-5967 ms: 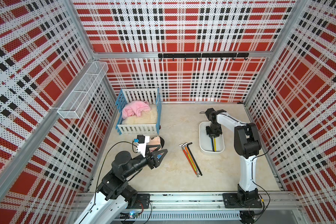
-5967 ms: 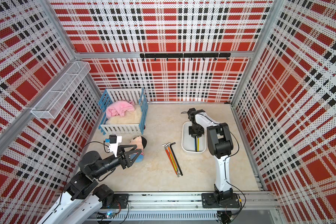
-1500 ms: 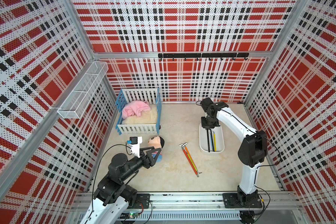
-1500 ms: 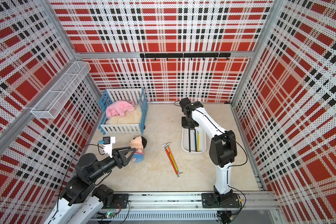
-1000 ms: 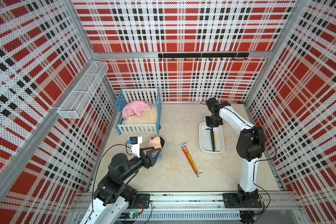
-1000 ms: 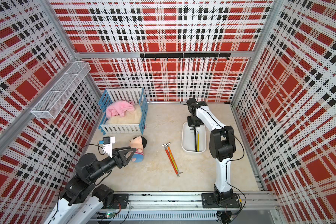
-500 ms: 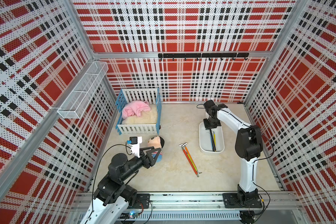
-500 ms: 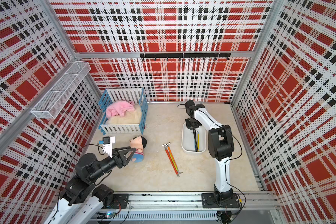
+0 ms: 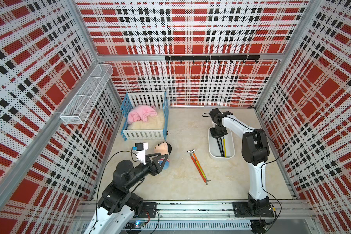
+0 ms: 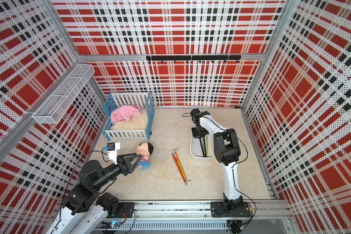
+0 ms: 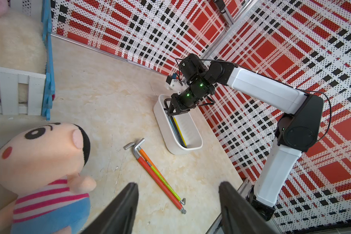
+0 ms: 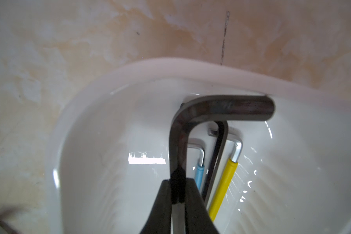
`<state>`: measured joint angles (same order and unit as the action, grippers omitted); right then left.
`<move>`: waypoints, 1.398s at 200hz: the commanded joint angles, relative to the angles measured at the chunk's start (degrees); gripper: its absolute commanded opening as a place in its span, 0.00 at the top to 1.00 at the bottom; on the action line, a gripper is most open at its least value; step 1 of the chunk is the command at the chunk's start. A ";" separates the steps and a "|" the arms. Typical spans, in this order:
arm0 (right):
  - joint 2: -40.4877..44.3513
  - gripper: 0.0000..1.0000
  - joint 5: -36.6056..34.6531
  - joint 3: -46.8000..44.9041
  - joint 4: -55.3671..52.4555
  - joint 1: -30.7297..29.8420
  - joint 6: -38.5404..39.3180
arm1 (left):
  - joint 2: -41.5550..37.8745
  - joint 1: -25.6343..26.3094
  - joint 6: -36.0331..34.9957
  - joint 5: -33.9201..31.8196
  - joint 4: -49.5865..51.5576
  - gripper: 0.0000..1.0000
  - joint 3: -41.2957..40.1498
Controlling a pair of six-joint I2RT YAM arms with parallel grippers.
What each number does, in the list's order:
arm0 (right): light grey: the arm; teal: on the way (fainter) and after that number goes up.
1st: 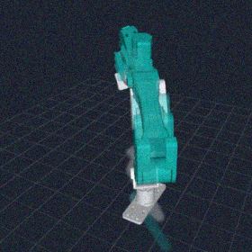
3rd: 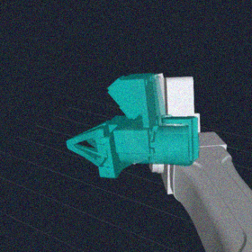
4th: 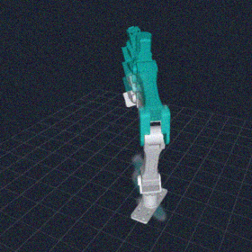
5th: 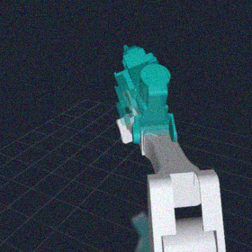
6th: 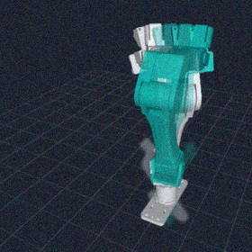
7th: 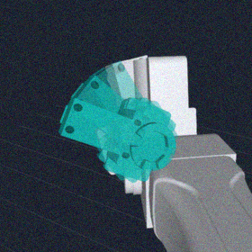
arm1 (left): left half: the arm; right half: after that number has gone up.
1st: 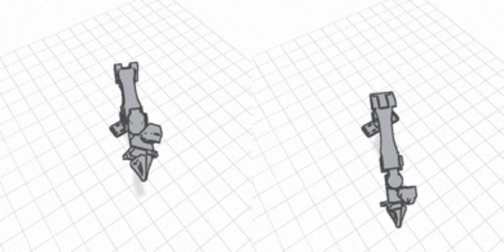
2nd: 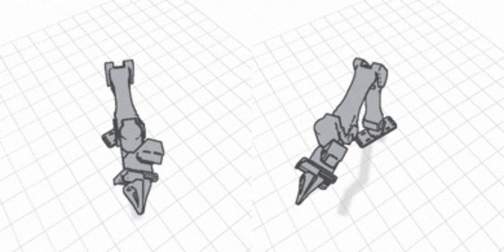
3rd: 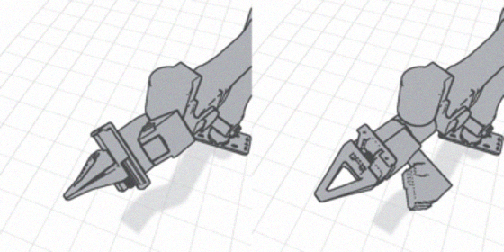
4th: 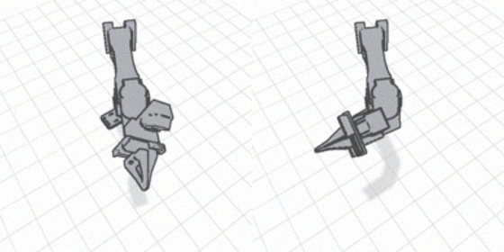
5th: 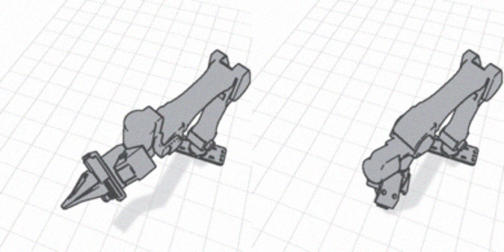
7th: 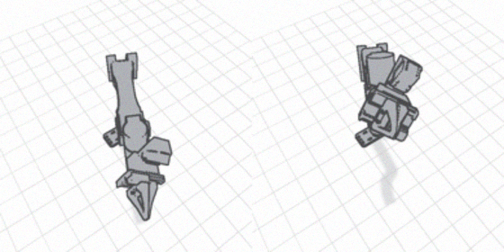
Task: Put the hex key on the desktop into the storage box
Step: Place the Allen key in the storage box, then pick up the Allen key from the center of the board.
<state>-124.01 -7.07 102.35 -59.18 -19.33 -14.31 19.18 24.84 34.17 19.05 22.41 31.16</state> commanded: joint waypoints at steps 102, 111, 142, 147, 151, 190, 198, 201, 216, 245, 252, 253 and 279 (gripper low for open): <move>8.09 0.53 0.65 -2.51 0.55 -0.75 -3.46 | -0.34 -0.43 -0.77 -0.26 -1.06 0.31 0.23; 9.29 0.53 0.89 -3.08 0.71 -0.77 -4.00 | -0.46 -0.46 -0.73 -0.33 -1.12 0.31 0.22; 12.91 0.56 1.74 -5.20 0.69 -2.33 -5.11 | -0.63 -0.45 -0.68 -0.42 -1.06 0.31 0.22; 13.33 0.56 1.43 -5.43 0.43 -3.05 -5.27 | -0.63 -0.49 -0.66 -0.42 -1.10 0.31 0.15; 13.64 0.56 1.25 -5.62 0.31 -3.73 -5.44 | -0.63 -0.47 -0.64 -0.42 -1.09 0.31 0.22; 17.15 0.59 2.56 -10.20 0.47 -11.38 -8.77 | -0.68 -0.56 -0.68 -0.42 -1.06 0.31 0.13; 17.71 0.60 3.60 -11.46 1.09 -13.14 -9.35 | -0.74 -0.51 -0.64 -0.42 -1.06 0.31 0.13; 17.88 0.60 3.90 -11.81 1.25 -13.83 -9.54 | -0.72 -0.55 -0.65 -0.48 -1.00 0.32 0.13; 18.01 0.62 4.97 -13.35 1.86 -17.03 -10.31 | -0.72 -0.52 -0.68 -0.51 -1.06 0.31 0.14; 16.35 0.63 7.47 -14.89 3.48 -21.52 -12.05 | -0.91 -0.60 -0.61 -0.39 -1.07 0.31 0.15; 15.73 0.63 8.00 -14.86 3.80 -22.20 -12.32 | -0.90 -0.55 -0.67 -0.42 -1.11 0.32 0.13; 15.60 0.63 8.02 -14.79 3.80 -22.26 -12.36 | -0.90 -0.57 -0.68 -0.42 -1.13 0.31 0.13; 12.51 0.62 8.39 -13.67 3.93 -23.66 -12.90 | -0.98 -0.62 -0.67 -0.50 -1.10 0.31 0.26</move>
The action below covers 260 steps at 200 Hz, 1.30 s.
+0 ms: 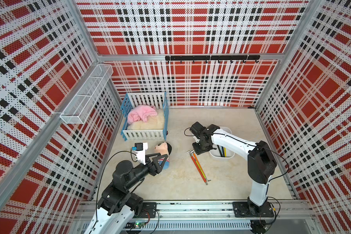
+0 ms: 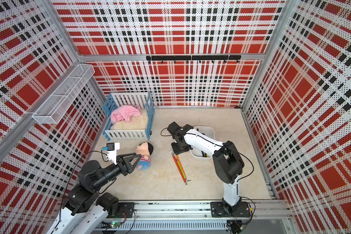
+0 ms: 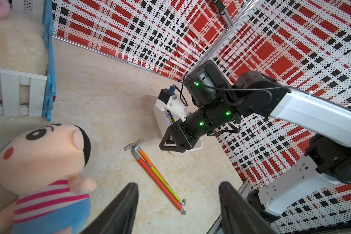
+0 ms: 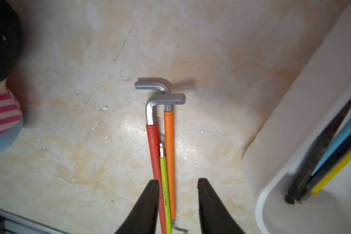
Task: Put the hex key on the desktop into the storage box
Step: Pick up the Allen key from the center of the board.
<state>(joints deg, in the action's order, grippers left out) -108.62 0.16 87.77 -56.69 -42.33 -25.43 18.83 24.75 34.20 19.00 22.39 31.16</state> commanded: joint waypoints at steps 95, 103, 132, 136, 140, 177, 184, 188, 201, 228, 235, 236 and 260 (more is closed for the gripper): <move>-9.85 0.68 0.22 3.26 2.37 -0.70 -1.83 | -0.81 -0.56 -0.70 -0.55 -1.08 0.31 0.22; -10.01 0.69 0.18 2.94 2.45 -0.65 -1.80 | -0.83 -0.53 -0.64 -0.55 -1.04 0.31 0.22; -10.52 0.69 0.80 2.25 2.89 -0.69 -1.53 | -0.72 -0.67 -0.71 -0.64 -1.04 0.31 0.22; -10.54 0.69 0.76 2.16 2.97 -0.65 -1.53 | -0.74 -0.61 -0.70 -0.64 -1.06 0.31 0.22; -10.54 0.69 0.81 2.00 3.06 -0.67 -1.51 | -0.72 -0.67 -0.69 -0.64 -1.07 0.31 0.22; -11.50 0.69 0.29 0.66 3.84 -0.65 -1.94 | -0.82 -0.66 -0.58 -0.72 -1.05 0.32 0.22; -11.58 0.69 0.15 0.57 3.95 -0.66 -2.07 | -0.77 -0.67 -0.62 -0.72 -1.04 0.32 0.22; -11.65 0.69 -0.08 0.55 3.95 -0.66 -2.15 | -0.88 -0.73 -0.62 -0.72 -1.08 0.31 0.22; -11.67 0.70 -0.73 0.48 4.02 -0.53 -2.49 | -0.88 -0.59 -0.59 -0.72 -1.06 0.31 0.22; -12.05 0.72 -2.37 0.54 3.00 -0.06 -3.18 | -0.78 -0.69 -0.58 -0.72 -1.04 0.31 0.22; -12.19 0.73 -2.98 0.49 2.71 0.04 -3.22 | -0.75 -0.72 -0.62 -0.72 -1.05 0.31 0.22; -12.21 0.73 -3.11 0.49 2.63 0.00 -3.31 | -0.78 -0.69 -0.58 -0.72 -1.04 0.31 0.22; -11.91 0.75 -4.58 -0.27 2.02 0.71 -3.71 | -0.90 -0.76 -0.59 -0.75 -1.08 0.31 0.22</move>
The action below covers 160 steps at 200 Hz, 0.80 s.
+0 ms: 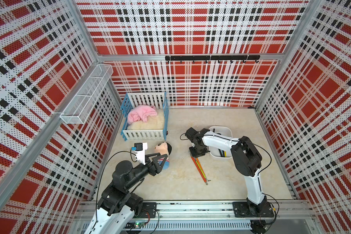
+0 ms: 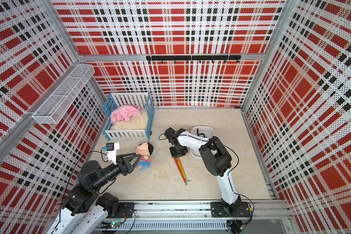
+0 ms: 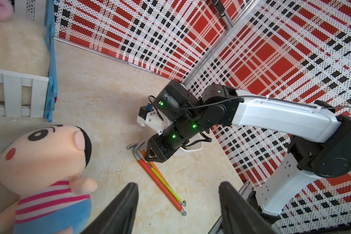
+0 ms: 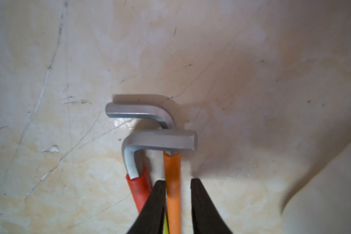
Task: Put the hex key on the desktop into the storage box
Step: Pick up the Allen key from the center of the board.
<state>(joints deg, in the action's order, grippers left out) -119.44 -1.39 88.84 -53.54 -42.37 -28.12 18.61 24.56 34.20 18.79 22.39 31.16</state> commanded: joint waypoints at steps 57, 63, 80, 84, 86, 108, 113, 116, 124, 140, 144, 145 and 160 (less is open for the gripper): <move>-1.44 0.71 -2.44 -2.24 -2.01 1.49 -1.22 | -0.68 -0.47 -0.62 -0.59 -1.04 0.31 0.22; -1.58 0.71 -2.11 -2.50 -1.86 1.49 -1.47 | -0.69 -0.51 -0.58 -0.59 -1.15 0.31 0.18; -2.45 0.74 -1.26 -3.07 -1.47 1.45 -1.99 | -0.68 -0.69 -0.47 -0.59 -1.16 0.31 0.14; -2.62 0.75 -0.94 -3.27 -1.20 1.50 -2.07 | -0.69 -0.66 -0.53 -0.59 -1.27 0.31 0.13; -2.64 0.76 -0.80 -3.33 -1.15 1.46 -2.10 | -0.68 -0.70 -0.51 -0.55 -1.25 0.31 0.13; -3.77 0.82 0.12 -4.15 -0.61 1.48 -2.66 | -0.62 -0.88 -0.62 -0.35 -1.26 0.31 0.22; -3.90 0.83 0.03 -4.39 -0.47 1.48 -2.82 | -0.67 -0.85 -0.62 -0.37 -1.29 0.31 0.22; -3.91 0.83 0.06 -4.54 -0.37 1.53 -2.86 | -0.70 -0.83 -0.59 -0.33 -1.26 0.31 0.22; -4.01 0.86 0.11 -4.87 -0.15 1.58 -2.95 | -0.68 -0.90 -0.68 -0.33 -1.24 0.31 0.24; -4.05 0.91 -0.14 -5.16 -0.07 1.75 -3.17 | -0.54 -0.96 -0.70 -0.33 -1.28 0.31 0.30; -3.98 0.92 -0.43 -5.17 -0.11 1.76 -3.17 | -0.43 -0.92 -0.78 -0.25 -1.22 0.31 0.31; -4.01 0.92 -0.49 -5.17 -0.14 1.81 -3.17 | -0.42 -0.96 -0.79 -0.25 -1.26 0.31 0.31; -3.69 0.96 -1.54 -5.17 -0.25 2.13 -3.17 | -0.40 -0.92 -0.80 -0.25 -1.22 0.31 0.32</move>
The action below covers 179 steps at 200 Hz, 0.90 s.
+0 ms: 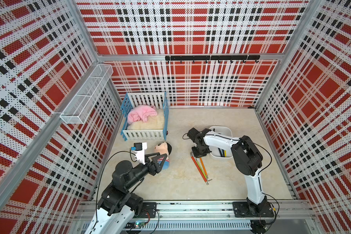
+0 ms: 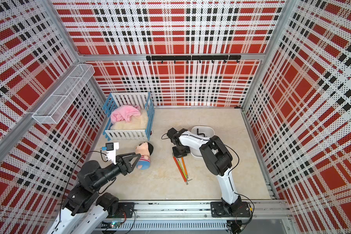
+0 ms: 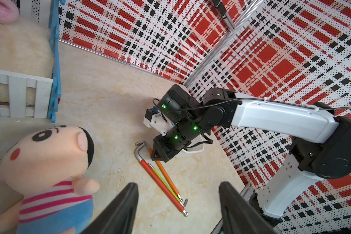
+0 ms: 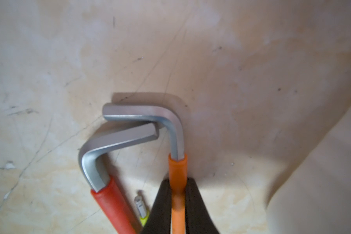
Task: Put the hex key on the desktop into the storage box
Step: Pick up the Allen key from the center of the board.
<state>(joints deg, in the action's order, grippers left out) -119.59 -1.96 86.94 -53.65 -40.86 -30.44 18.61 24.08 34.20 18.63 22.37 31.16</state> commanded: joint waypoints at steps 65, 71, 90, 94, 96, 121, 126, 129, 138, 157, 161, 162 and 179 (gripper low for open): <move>-1.20 1.00 -4.26 2.26 -3.35 1.22 -1.98 | -0.07 -0.89 -0.83 -0.05 -1.33 0.31 0.40; -1.09 1.00 -4.41 2.77 -3.76 1.19 -1.82 | -0.03 -0.92 -0.82 0.08 -1.28 0.31 0.40; -0.96 1.00 -4.46 4.30 -4.86 1.20 -1.69 | -0.07 -0.95 -0.97 0.48 -1.23 0.31 0.31; -0.85 1.00 -4.46 4.56 -5.04 1.22 -1.73 | -0.07 -0.90 -0.97 0.52 -1.27 0.31 0.33; -0.83 1.00 -4.53 4.62 -5.12 1.22 -1.73 | -0.04 -0.94 -0.93 0.53 -1.25 0.31 0.31; -0.46 1.00 -4.38 5.50 -5.80 1.22 -1.70 | 0.20 -1.21 -0.97 0.59 -1.34 0.31 0.30; -0.42 1.00 -4.24 5.66 -5.97 1.22 -1.74 | 0.20 -1.27 -0.95 0.61 -1.34 0.31 0.34; -0.39 1.00 -4.20 5.74 -6.07 1.20 -1.81 | 0.20 -1.31 -0.93 0.61 -1.28 0.31 0.31; -0.20 1.00 -4.03 6.03 -6.28 1.22 -1.95 | 0.20 -1.50 -0.97 0.74 -1.40 0.31 0.22; 0.03 1.00 -4.00 7.28 -7.16 1.22 -2.03 | 0.20 -1.56 -1.06 0.88 -1.41 0.31 0.22; -0.01 1.00 -3.98 7.72 -7.46 1.21 -2.03 | 0.20 -1.55 -0.99 0.92 -1.37 0.31 0.22; -0.02 1.00 -4.00 7.81 -7.55 1.21 -2.01 | 0.24 -1.52 -1.03 0.90 -1.37 0.31 0.22; 0.53 1.00 -4.26 9.43 -8.73 1.22 -2.13 | 0.37 -1.54 -0.99 0.97 -1.41 0.31 0.22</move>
<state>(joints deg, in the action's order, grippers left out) -120.05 -5.41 93.58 -59.64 -39.72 -32.12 18.68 23.05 34.17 19.07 22.35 31.16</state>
